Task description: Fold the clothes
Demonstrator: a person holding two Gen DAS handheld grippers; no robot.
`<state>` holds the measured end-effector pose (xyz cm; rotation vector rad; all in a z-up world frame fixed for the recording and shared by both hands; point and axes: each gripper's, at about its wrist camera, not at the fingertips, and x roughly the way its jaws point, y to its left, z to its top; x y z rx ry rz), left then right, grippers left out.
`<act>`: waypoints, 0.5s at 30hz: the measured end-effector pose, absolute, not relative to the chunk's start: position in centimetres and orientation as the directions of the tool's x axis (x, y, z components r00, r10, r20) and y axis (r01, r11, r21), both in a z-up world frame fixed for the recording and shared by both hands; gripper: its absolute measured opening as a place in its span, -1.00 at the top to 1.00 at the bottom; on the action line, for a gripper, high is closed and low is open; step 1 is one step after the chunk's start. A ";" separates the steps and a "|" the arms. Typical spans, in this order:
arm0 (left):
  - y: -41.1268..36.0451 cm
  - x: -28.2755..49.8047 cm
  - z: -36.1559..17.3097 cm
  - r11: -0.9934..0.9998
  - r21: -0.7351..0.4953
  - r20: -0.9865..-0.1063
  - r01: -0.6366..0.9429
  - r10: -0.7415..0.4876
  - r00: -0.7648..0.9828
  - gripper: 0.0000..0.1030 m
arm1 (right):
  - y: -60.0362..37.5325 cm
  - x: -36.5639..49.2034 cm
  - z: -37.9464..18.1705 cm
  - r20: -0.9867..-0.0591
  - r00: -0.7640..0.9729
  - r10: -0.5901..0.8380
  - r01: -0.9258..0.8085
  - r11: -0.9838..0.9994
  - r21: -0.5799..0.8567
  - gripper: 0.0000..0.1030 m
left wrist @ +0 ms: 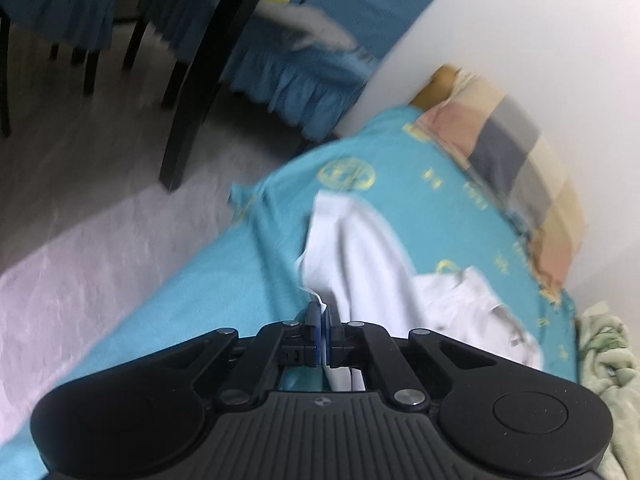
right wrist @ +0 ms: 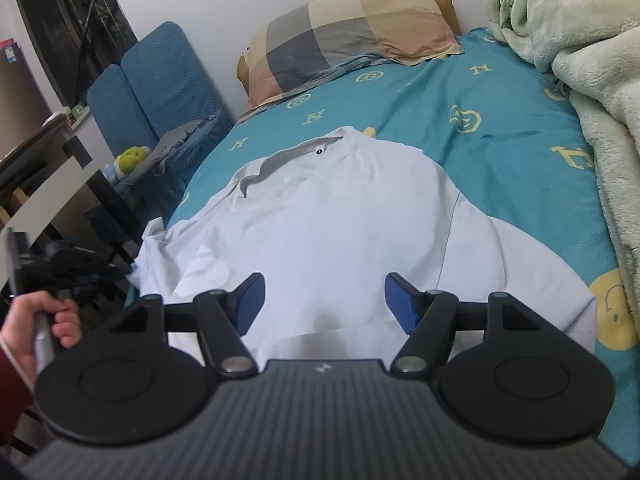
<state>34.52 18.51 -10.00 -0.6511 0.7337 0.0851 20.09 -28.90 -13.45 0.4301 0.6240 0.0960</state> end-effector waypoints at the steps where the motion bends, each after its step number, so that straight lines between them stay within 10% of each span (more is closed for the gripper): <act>1: 18.9 34.0 -9.1 0.796 -0.535 -0.634 -0.282 -0.158 0.757 0.97 | -29.0 20.0 -13.4 -0.543 0.811 0.218 0.041 0.904 0.425 -0.32; 15: 22.2 29.3 -12.0 0.844 -0.339 -0.793 -0.416 -0.018 0.609 0.96 | -30.0 19.0 -12.3 -0.526 0.834 0.167 0.073 0.911 0.406 -0.32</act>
